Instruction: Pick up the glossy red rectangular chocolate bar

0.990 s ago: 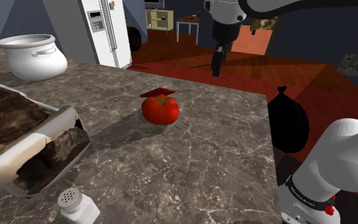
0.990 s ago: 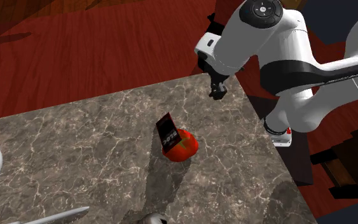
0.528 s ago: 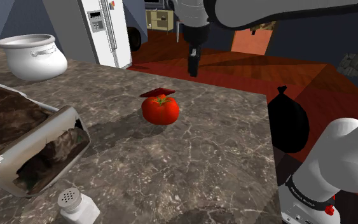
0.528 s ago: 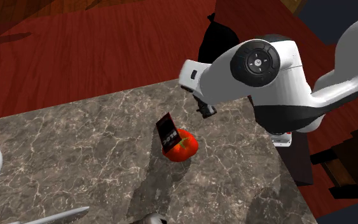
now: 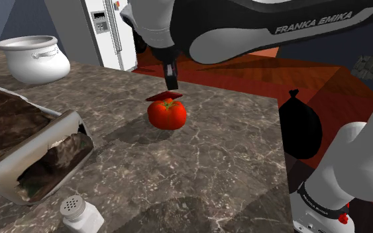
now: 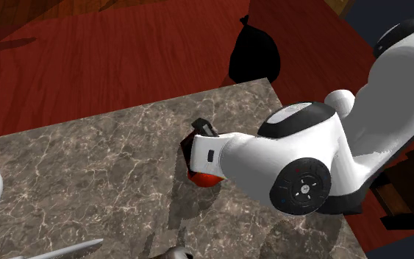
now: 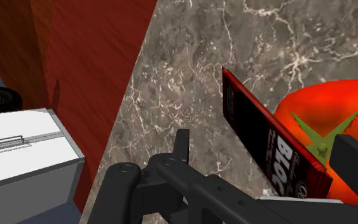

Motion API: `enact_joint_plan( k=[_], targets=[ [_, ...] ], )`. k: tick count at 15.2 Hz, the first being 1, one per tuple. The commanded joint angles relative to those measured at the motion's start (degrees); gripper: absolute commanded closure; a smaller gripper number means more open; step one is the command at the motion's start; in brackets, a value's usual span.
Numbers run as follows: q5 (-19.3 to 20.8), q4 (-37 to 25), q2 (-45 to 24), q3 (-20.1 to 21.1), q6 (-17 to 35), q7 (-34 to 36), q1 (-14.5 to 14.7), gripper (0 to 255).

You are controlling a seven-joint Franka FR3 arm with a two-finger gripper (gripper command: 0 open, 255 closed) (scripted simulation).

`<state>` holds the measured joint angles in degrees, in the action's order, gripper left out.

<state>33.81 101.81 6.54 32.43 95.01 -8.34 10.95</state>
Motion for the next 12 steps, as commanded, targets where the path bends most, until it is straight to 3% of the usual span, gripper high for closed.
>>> enact_joint_plan(
  k=[1, 4, 12],
  targets=[
    [4.09, -1.39, -2.86, 2.41, -0.68, 0.21, 1.40, 0],
    [9.33, -3.57, -6.95, 5.07, -2.08, 0.34, 3.49, 0],
    [9.73, 1.74, -6.98, 4.76, 2.10, 3.68, 3.34, 0]
  ],
)
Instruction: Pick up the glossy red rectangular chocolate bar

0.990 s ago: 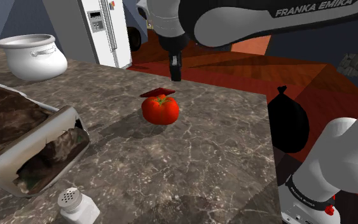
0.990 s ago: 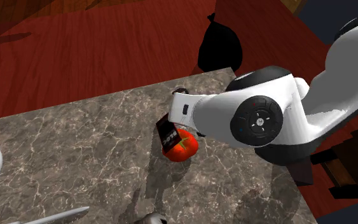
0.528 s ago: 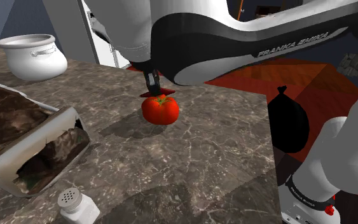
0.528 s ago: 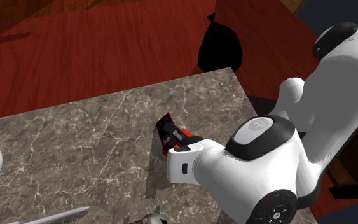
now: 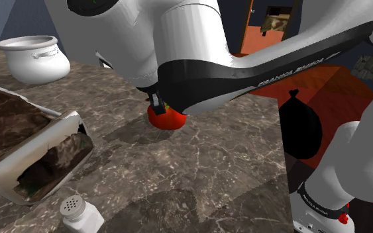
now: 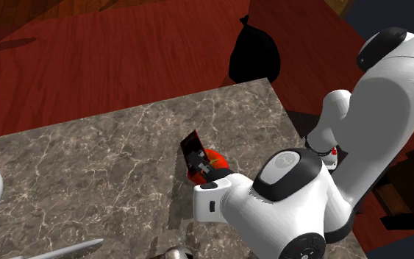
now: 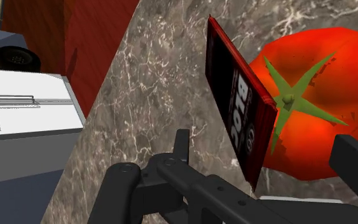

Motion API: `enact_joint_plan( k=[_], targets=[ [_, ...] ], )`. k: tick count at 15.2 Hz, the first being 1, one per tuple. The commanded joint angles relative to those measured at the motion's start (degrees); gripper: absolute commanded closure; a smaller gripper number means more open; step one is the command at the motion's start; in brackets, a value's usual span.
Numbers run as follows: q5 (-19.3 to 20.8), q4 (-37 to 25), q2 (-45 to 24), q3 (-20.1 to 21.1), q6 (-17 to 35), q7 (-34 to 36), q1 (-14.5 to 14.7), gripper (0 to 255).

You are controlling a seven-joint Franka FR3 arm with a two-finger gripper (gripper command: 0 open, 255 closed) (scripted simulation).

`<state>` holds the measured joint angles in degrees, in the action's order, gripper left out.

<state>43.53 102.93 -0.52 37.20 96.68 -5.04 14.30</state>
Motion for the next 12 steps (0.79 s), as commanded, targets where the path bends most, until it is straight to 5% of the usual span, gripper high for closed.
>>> enact_joint_plan(
  k=[1, 2, 12],
  targets=[
    [0.01, 0.62, 0.08, -0.01, 0.44, 0.37, -0.01, 0],
    [0.03, 0.60, 0.05, -0.01, 0.44, 0.38, -0.01, 255],
    [-0.09, -0.03, 0.14, 0.01, -0.09, -0.09, 0.01, 255]
  ],
)
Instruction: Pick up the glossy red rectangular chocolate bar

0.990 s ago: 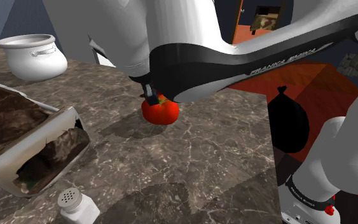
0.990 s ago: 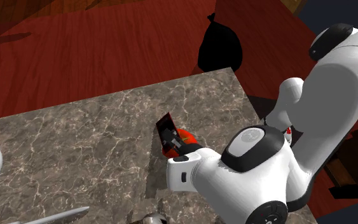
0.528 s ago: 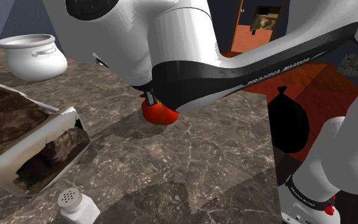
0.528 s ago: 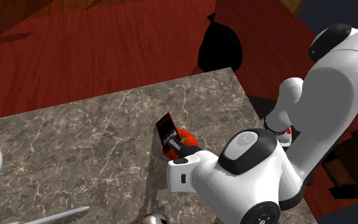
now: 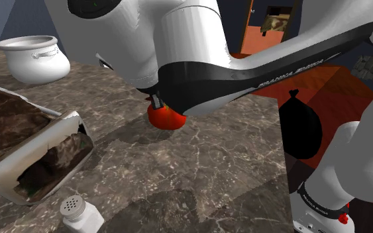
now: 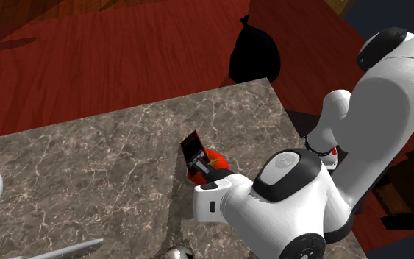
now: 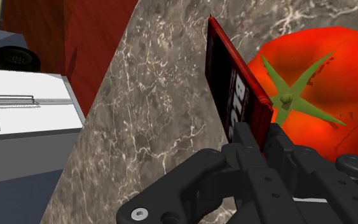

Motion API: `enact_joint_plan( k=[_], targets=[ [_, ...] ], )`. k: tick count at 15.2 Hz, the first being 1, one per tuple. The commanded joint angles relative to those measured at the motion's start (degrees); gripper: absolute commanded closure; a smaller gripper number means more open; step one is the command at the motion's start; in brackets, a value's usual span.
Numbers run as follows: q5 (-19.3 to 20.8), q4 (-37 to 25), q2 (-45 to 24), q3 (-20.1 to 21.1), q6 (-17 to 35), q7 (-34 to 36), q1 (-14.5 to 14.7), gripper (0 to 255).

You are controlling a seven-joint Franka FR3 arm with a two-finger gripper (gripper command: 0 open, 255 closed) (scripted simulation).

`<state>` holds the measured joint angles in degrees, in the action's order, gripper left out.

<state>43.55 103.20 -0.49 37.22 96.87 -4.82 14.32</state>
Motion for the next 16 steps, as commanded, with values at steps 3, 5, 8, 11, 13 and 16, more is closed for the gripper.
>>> enact_joint_plan(
  k=[3, 5, 8, 11, 13, 16],
  targets=[
    [-0.31, -2.35, 0.17, 0.07, -1.91, -1.64, 0.07, 255],
    [-0.39, -3.79, 0.14, 0.14, -3.04, -2.51, 0.14, 255],
    [-0.39, -6.07, -0.02, 0.26, -4.78, -3.79, 0.27, 255],
    [-0.27, -8.49, -0.32, 0.41, -6.61, -5.04, 0.44, 255],
    [-0.11, -10.20, -0.61, 0.54, -7.87, -5.85, 0.58, 255],
    [0.01, -11.21, -0.80, 0.61, -8.61, -6.32, 0.67, 255]
  ],
)
